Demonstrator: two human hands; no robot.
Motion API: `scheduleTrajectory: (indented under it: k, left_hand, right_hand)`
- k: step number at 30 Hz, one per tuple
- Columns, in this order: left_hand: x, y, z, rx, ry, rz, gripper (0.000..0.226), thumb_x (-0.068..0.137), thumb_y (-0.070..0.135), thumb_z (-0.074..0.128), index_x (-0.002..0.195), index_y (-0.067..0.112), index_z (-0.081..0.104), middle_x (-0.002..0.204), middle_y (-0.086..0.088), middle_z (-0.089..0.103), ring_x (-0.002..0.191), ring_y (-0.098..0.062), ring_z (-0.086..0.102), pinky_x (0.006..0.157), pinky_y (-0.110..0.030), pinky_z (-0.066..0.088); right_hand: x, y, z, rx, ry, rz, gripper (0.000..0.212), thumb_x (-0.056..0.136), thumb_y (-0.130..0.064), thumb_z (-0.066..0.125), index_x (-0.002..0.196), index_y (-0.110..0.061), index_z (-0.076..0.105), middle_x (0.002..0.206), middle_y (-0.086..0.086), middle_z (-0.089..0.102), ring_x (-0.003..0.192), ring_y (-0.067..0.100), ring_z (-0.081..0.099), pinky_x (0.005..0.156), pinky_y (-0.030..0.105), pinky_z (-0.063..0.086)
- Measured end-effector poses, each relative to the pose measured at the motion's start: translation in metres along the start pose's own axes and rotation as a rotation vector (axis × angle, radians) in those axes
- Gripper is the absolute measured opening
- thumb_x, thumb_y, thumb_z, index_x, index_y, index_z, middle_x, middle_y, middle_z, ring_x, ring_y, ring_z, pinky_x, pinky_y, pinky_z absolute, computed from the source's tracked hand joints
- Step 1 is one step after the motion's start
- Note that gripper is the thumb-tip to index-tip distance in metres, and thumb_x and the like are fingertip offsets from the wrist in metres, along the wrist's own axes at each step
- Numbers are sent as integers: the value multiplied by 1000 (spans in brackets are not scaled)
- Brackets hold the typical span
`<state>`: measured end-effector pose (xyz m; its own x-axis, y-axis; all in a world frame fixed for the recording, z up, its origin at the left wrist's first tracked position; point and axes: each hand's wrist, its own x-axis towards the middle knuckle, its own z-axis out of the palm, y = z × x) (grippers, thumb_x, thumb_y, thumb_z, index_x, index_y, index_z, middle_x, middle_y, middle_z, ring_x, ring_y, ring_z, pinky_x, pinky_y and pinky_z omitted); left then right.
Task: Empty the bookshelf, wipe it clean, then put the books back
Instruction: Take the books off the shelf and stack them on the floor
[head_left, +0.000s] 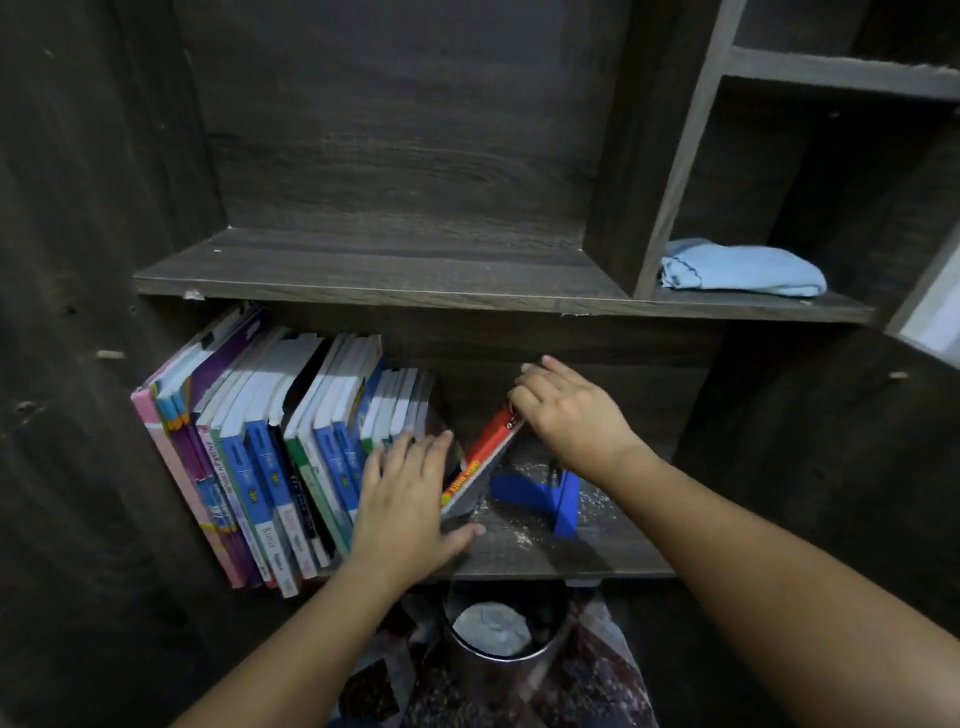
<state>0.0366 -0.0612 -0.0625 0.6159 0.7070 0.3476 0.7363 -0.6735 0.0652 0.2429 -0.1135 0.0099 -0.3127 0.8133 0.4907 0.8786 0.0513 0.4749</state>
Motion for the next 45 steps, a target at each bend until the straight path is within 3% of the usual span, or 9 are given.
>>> scheduleTrajectory:
  k: [3,6,13,17,24,32,37,41,45]
  left_hand:
    - [5,22,-11,-222,-52,-127,60,82,39,69,133,21,43,117,-3,61,107,-23,60,86,-36,50]
    - [12,33,-26,-146,-41,-7,24,84,23,63,106,18,53,97,-8,66,90,-31,64,69,-38,51]
    - [3,94,-46,24,-287,452,26,87,38,60,108,21,60,104,-10,66,101,-32,62,78,-34,46]
    - [-12,144,-36,-1,-442,610,20,90,36,58,103,20,59,102,-11,64,99,-33,60,73,-34,43]
    - [-42,242,-9,-81,-588,787,16,90,33,58,101,22,60,100,-7,63,95,-28,61,72,-33,46]
    - [-78,336,41,-218,-820,869,13,89,32,61,100,25,62,96,1,64,89,-21,62,77,-37,52]
    - [-95,367,75,-263,-854,846,21,95,29,56,115,33,62,110,9,62,99,-14,57,64,-26,34]
    - [-102,390,101,-335,-888,811,31,96,27,55,127,26,58,124,3,62,107,-15,58,82,-26,47]
    - [-107,409,125,-341,-926,833,33,98,25,52,131,24,56,125,2,61,106,-14,59,83,-24,47]
  right_hand:
    - [-29,2,-27,68,-40,196,31,64,-5,82,92,-9,69,87,9,70,87,25,70,100,38,46]
    - [-60,1,-53,50,-113,369,35,51,-10,89,75,-13,64,67,3,61,63,25,64,73,33,55]
    - [-131,-24,-88,-35,-442,412,36,49,-34,87,77,-21,69,74,0,64,68,24,63,58,29,40]
    - [-185,-26,-94,118,-688,527,24,90,-28,60,112,-20,62,109,4,66,99,28,65,68,33,41]
    - [-293,-21,-118,377,-865,759,27,91,-32,55,116,-22,60,108,6,65,97,27,63,77,35,49]
    - [-403,-15,-116,614,-1077,1048,28,89,-27,56,115,-21,63,104,7,66,87,24,63,73,34,51]
    - [-462,-23,-90,681,-1180,1132,27,93,-20,52,117,-17,62,96,7,62,81,25,61,72,36,54]
    - [-511,-39,-57,671,-1227,1186,31,96,-23,47,124,-20,58,106,10,63,90,28,61,80,41,55]
    - [-555,-52,-24,648,-1286,1257,34,95,-15,48,128,-19,56,112,11,62,95,30,61,72,37,51]
